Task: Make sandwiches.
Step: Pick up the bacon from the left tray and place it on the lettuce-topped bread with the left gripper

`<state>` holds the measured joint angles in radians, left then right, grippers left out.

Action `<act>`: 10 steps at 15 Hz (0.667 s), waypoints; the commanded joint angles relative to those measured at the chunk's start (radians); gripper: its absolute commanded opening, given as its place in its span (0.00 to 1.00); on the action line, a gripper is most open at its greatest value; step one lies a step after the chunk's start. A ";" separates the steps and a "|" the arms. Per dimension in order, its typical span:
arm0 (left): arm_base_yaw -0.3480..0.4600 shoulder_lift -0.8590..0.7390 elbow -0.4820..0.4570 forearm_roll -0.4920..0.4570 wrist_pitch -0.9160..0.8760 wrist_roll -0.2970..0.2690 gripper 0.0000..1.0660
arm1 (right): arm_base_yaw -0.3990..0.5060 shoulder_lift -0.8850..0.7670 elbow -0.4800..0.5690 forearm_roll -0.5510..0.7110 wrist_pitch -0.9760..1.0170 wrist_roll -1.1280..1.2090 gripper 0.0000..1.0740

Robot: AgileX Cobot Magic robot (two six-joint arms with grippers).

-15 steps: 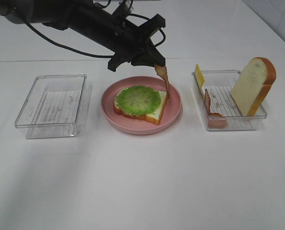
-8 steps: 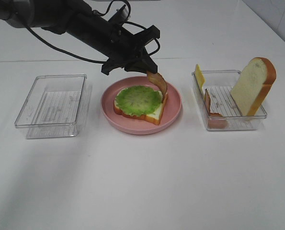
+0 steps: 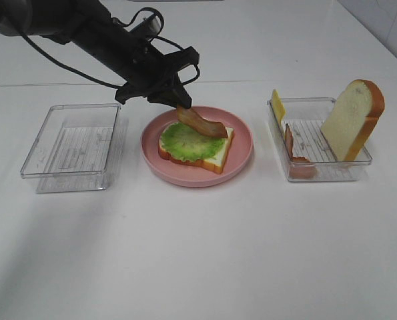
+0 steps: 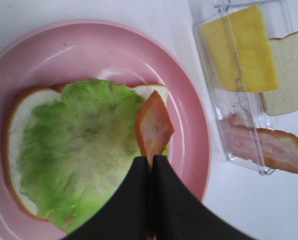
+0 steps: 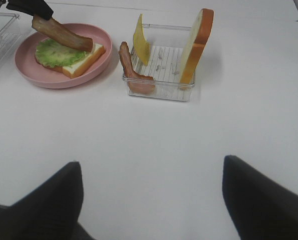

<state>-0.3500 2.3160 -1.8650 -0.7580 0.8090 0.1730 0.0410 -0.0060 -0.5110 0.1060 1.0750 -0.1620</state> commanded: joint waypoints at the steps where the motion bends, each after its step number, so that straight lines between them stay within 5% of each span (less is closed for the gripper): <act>1: -0.001 0.000 -0.001 0.058 0.007 -0.035 0.00 | -0.005 -0.012 0.004 -0.001 -0.010 0.007 0.69; 3: -0.001 0.000 -0.001 0.061 0.007 -0.035 0.02 | -0.005 -0.012 0.004 -0.001 -0.010 0.007 0.69; 7: 0.002 -0.007 -0.001 0.076 -0.014 -0.035 0.57 | -0.005 -0.012 0.004 -0.001 -0.010 0.007 0.69; 8: 0.002 -0.019 -0.001 0.102 -0.025 -0.035 0.66 | -0.005 -0.012 0.004 -0.001 -0.010 0.007 0.69; 10: 0.002 -0.031 -0.001 0.138 -0.035 -0.035 0.68 | -0.005 -0.012 0.004 -0.001 -0.010 0.007 0.69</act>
<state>-0.3500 2.2990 -1.8650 -0.6220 0.7830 0.1430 0.0410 -0.0060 -0.5110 0.1060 1.0750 -0.1620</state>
